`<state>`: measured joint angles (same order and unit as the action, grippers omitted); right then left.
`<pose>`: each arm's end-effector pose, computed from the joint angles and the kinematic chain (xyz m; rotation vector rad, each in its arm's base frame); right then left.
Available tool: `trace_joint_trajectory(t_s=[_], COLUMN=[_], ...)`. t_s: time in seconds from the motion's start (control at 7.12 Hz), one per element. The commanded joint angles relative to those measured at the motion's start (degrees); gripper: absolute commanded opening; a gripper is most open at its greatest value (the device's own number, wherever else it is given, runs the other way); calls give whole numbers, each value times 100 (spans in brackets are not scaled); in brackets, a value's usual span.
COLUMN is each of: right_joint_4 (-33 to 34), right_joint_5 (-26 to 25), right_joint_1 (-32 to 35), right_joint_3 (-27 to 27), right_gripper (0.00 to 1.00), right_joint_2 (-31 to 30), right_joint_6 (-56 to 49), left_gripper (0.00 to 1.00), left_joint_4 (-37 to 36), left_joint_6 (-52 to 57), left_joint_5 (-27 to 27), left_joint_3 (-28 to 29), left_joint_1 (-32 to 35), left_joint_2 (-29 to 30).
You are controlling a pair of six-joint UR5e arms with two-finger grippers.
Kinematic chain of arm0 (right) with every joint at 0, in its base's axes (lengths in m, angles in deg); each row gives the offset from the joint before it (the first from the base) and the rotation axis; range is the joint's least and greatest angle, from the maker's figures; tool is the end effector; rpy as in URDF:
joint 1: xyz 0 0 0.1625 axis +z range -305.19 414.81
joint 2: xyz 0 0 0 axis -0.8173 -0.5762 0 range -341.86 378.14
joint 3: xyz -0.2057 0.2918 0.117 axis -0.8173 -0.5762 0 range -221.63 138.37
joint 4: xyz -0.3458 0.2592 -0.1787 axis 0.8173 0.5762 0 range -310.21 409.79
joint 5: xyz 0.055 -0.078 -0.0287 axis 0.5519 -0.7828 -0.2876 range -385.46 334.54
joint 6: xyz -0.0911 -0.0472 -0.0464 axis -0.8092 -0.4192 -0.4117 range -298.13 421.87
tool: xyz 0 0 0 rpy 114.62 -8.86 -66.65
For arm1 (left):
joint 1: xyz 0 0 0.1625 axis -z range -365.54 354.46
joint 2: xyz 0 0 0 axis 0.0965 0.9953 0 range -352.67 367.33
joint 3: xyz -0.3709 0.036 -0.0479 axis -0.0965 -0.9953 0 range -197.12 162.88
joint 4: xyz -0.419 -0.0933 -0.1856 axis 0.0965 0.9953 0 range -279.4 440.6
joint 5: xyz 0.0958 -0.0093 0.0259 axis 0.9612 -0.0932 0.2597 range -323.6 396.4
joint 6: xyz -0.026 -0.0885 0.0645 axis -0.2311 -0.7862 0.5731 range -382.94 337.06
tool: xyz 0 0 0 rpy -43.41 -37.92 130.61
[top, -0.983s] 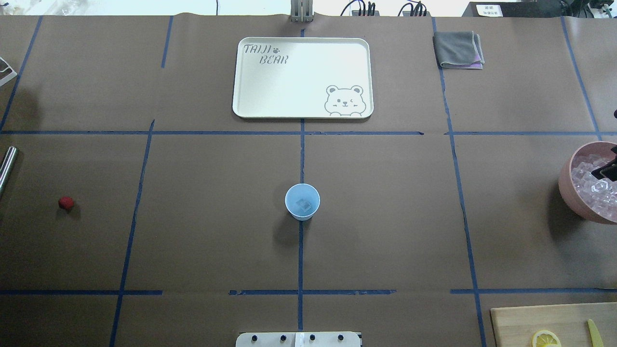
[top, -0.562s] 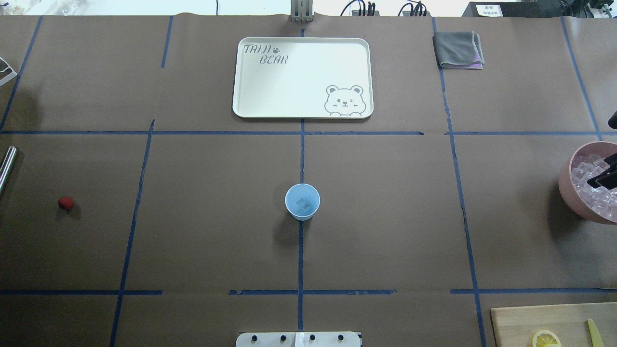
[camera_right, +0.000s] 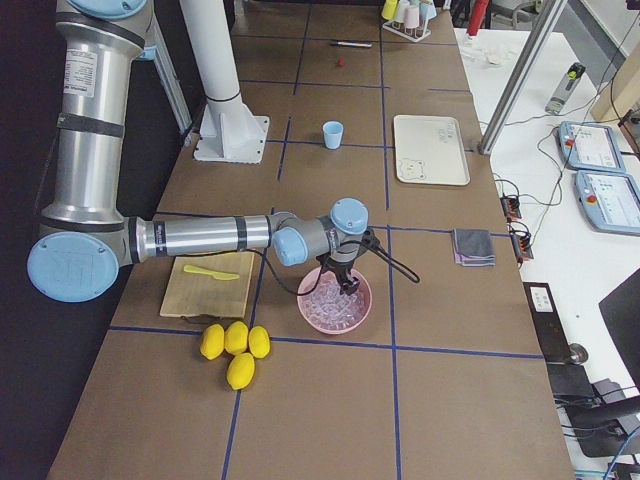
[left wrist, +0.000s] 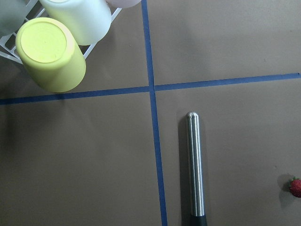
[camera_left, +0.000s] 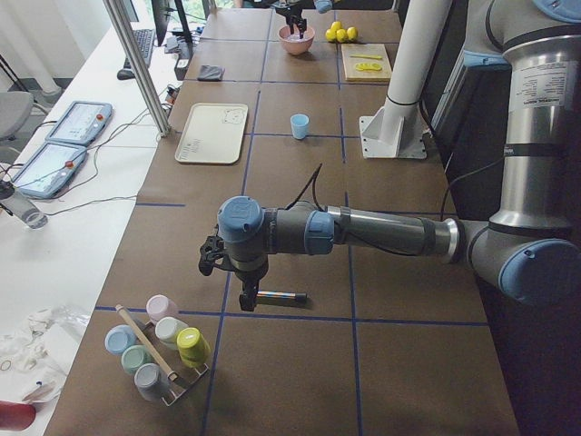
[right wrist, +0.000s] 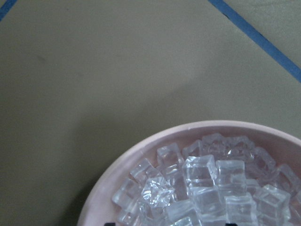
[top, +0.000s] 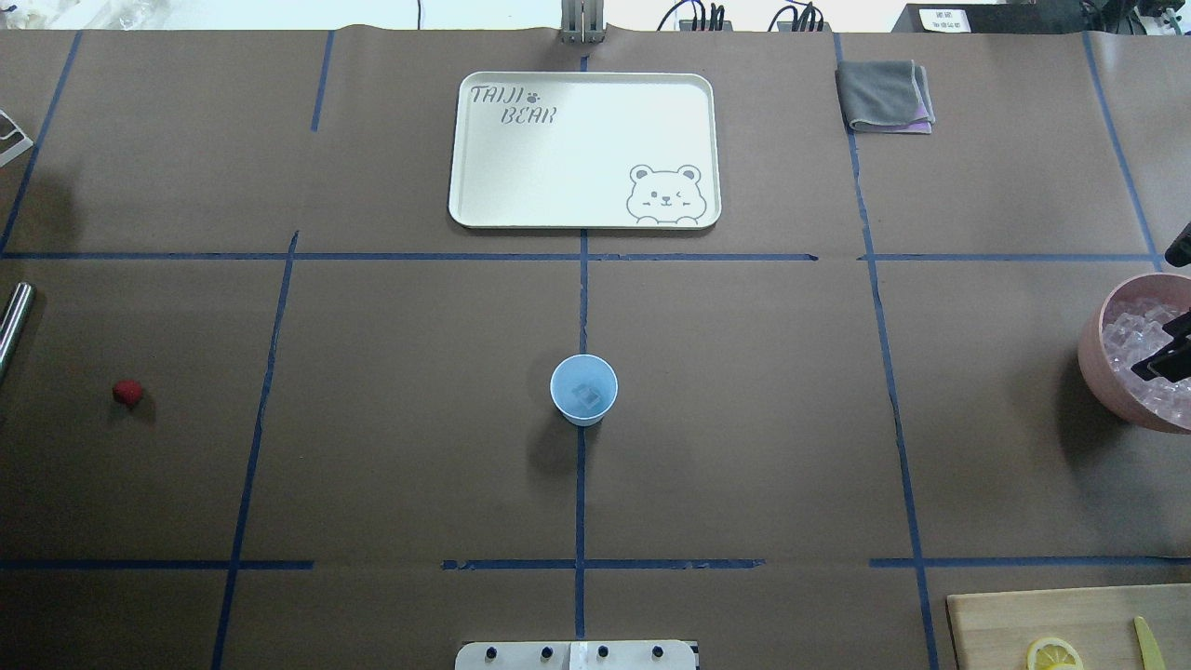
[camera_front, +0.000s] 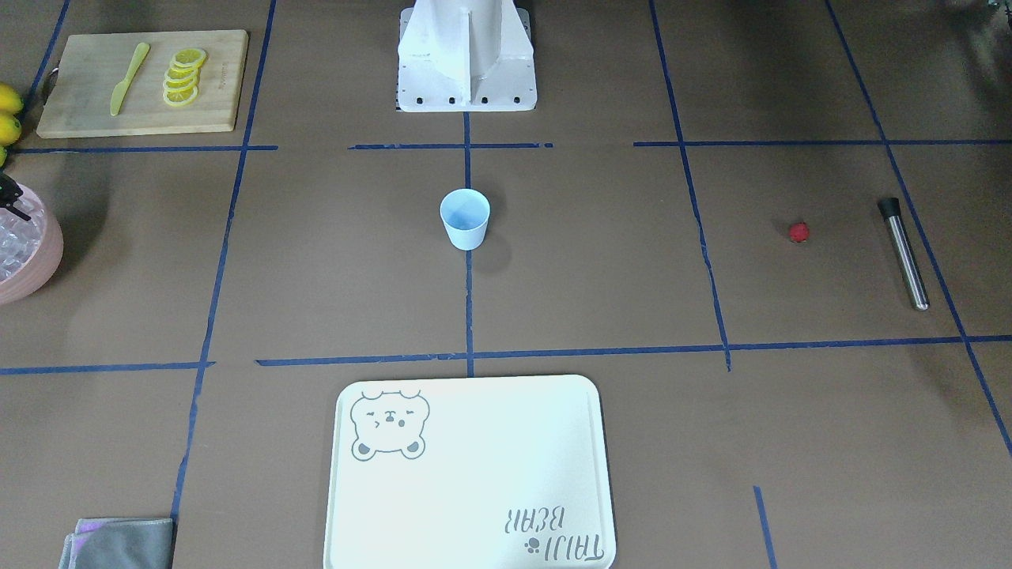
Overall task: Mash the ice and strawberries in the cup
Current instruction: 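Lower the right gripper into the ice cubes in the bowl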
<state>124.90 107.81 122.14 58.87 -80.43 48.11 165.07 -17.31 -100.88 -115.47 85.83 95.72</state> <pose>-0.1453 -0.4932 0.5685 0.2253 -0.7863 -0.7119 -0.0634 -0.5346 0.5598 0.0702 0.8227 0.0788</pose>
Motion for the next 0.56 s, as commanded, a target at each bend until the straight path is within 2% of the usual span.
trace_joint_trajectory(t_s=[0.0,0.42], right_joint_4=[-32,-32], right_joint_5=[-20,-56], right_joint_1=[-52,-105], right_joint_3=[-118,-128], right_gripper=[81,75], right_joint_2=[39,48], right_joint_6=[-3,-3], left_gripper=[100,100], left_joint_4=[0,9], left_joint_6=[0,0], left_joint_5=[0,-9], left_joint_3=[-1,-18], left_joint_1=[3,-5], left_joint_2=[-6,-94])
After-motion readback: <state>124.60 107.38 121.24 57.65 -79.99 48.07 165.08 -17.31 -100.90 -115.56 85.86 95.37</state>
